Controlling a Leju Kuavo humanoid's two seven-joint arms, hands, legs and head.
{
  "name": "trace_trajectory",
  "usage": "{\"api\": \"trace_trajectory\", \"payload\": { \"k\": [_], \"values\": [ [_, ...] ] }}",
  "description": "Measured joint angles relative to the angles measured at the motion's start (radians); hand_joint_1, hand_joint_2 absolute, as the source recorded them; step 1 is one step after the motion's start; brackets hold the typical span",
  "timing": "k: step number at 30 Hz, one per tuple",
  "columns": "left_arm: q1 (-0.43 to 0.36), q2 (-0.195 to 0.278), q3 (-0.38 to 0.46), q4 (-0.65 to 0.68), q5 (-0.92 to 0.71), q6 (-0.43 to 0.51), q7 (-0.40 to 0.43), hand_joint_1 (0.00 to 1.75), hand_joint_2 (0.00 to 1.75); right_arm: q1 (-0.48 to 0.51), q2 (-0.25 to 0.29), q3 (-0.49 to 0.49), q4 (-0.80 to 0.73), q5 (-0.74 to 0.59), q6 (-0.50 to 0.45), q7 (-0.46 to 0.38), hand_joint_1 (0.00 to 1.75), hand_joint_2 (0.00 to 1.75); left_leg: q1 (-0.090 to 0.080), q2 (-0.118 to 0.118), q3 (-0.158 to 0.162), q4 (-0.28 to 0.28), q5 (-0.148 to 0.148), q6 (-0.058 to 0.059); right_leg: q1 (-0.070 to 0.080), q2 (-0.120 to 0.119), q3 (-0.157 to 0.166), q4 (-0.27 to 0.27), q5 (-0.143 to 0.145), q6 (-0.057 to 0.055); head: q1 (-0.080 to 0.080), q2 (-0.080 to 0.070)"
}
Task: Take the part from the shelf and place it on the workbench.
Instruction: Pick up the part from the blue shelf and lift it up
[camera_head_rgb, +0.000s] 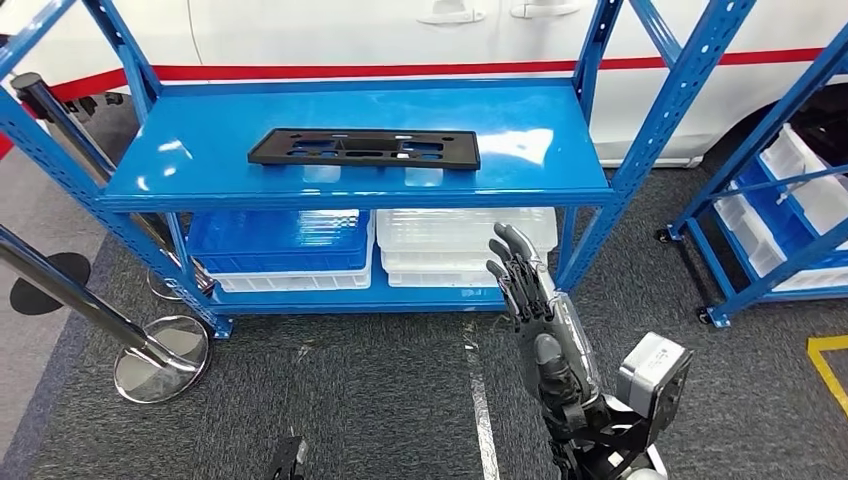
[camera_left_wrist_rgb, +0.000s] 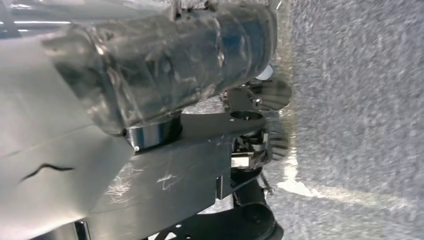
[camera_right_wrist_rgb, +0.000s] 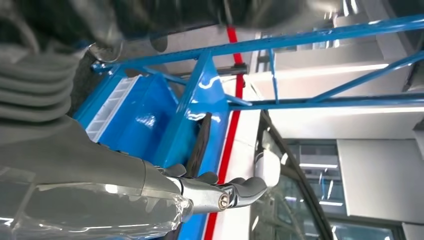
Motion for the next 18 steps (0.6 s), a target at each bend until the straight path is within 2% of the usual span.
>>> {"api": "trace_trajectory", "payload": {
  "k": [2,3,4,5,7,9,11,12,13,14,15,16,17,18],
  "values": [
    [-0.003,-0.001,-0.003,0.000,-0.001,0.001,0.002,0.00,0.00,0.002,0.000,0.000,0.002,0.002,-0.002,0.001,0.00,0.00,0.002,-0.020,0.006,0.016,-0.021,-0.010,-0.002,0.022,0.010,-0.078,0.078,-0.004,0.000,0.000],
    [-0.005,-0.001,-0.003,0.000,-0.001,0.002,0.003,0.00,0.00,0.004,0.000,0.001,0.003,0.003,-0.003,0.001,0.00,0.00,0.004,-0.029,0.005,0.023,-0.028,-0.017,-0.001,0.029,0.011,-0.092,0.096,-0.010,0.000,0.000],
    [-0.005,-0.002,-0.004,0.000,-0.001,0.003,0.003,0.00,0.00,0.005,0.000,0.002,0.003,0.003,-0.003,0.002,0.00,0.00,0.004,-0.036,0.005,0.028,-0.031,-0.023,0.003,0.025,0.013,-0.091,0.090,-0.018,0.000,0.000],
    [-0.005,-0.001,-0.004,0.001,-0.001,0.004,0.004,0.00,0.00,0.004,0.001,0.002,0.003,0.004,-0.003,0.002,0.00,0.00,0.005,-0.040,0.004,0.029,-0.033,-0.029,0.002,0.018,0.018,-0.093,0.098,-0.026,0.000,0.000],
    [-0.002,-0.001,-0.005,0.001,-0.001,0.004,0.004,0.00,0.00,0.001,0.002,0.003,0.003,0.006,-0.003,0.001,0.00,0.00,0.006,-0.017,-0.007,0.055,-0.050,-0.039,0.002,0.000,0.031,-0.104,0.101,-0.038,-0.004,0.000],
    [-0.003,-0.001,-0.005,0.001,-0.001,0.004,0.004,0.00,0.00,0.000,0.003,0.003,0.003,0.007,-0.002,0.001,0.00,0.00,0.010,0.018,-0.057,0.147,-0.093,-0.051,0.002,-0.017,0.041,-0.113,0.100,-0.046,-0.011,0.000],
    [-0.005,-0.002,-0.005,0.001,-0.001,0.004,0.004,0.00,0.00,0.000,0.004,0.004,0.003,0.007,-0.001,0.001,0.00,0.00,0.016,0.032,-0.127,0.260,-0.132,-0.061,0.005,-0.037,0.044,-0.114,0.096,-0.050,-0.015,0.000],
    [-0.006,-0.002,-0.005,0.001,-0.001,0.005,0.004,0.00,0.00,0.001,0.004,0.004,0.003,0.007,-0.001,0.001,0.00,0.00,0.019,0.035,-0.148,0.285,-0.132,-0.064,0.006,-0.047,0.045,-0.113,0.093,-0.050,-0.015,0.000],
    [-0.006,-0.003,-0.005,0.001,-0.002,0.005,0.005,0.00,0.00,0.000,0.004,0.004,0.003,0.007,-0.001,0.001,0.00,0.00,0.021,0.038,-0.155,0.282,-0.117,-0.066,0.006,-0.055,0.047,-0.113,0.091,-0.050,-0.015,0.000],
    [-0.005,-0.003,-0.005,0.001,-0.002,0.006,0.006,0.00,0.00,0.000,0.004,0.004,0.003,0.007,-0.001,0.002,0.00,0.00,0.022,0.042,-0.141,0.239,-0.085,-0.065,0.007,-0.063,0.051,-0.113,0.088,-0.050,-0.015,0.000],
    [-0.005,-0.003,-0.005,0.001,-0.002,0.007,0.008,0.00,0.00,0.000,0.004,0.004,0.003,0.007,-0.001,0.002,0.00,0.00,0.022,0.052,-0.112,0.171,-0.043,-0.063,0.007,-0.071,0.056,-0.113,0.085,-0.049,-0.015,0.000],
    [-0.005,-0.003,-0.005,0.001,-0.002,0.009,0.010,0.00,0.00,0.000,0.005,0.004,0.003,0.007,-0.002,0.002,0.00,0.00,0.019,0.068,-0.083,0.106,-0.014,-0.060,0.007,-0.078,0.061,-0.115,0.083,-0.047,-0.015,0.000],
    [-0.006,-0.003,-0.005,0.001,-0.003,0.010,0.012,0.00,0.00,0.001,0.005,0.004,0.004,0.007,-0.002,0.003,0.00,0.00,0.015,0.086,-0.062,0.050,0.001,-0.055,0.008,-0.087,0.065,-0.117,0.082,-0.045,-0.015,0.000],
    [-0.007,-0.004,-0.005,0.001,-0.003,0.010,0.013,0.00,0.00,0.001,0.005,0.004,0.004,0.008,-0.002,0.004,0.00,0.00,0.010,0.101,-0.053,0.022,0.000,-0.050,0.009,-0.094,0.067,-0.119,0.081,-0.041,-0.016,0.000]
  ]
}}
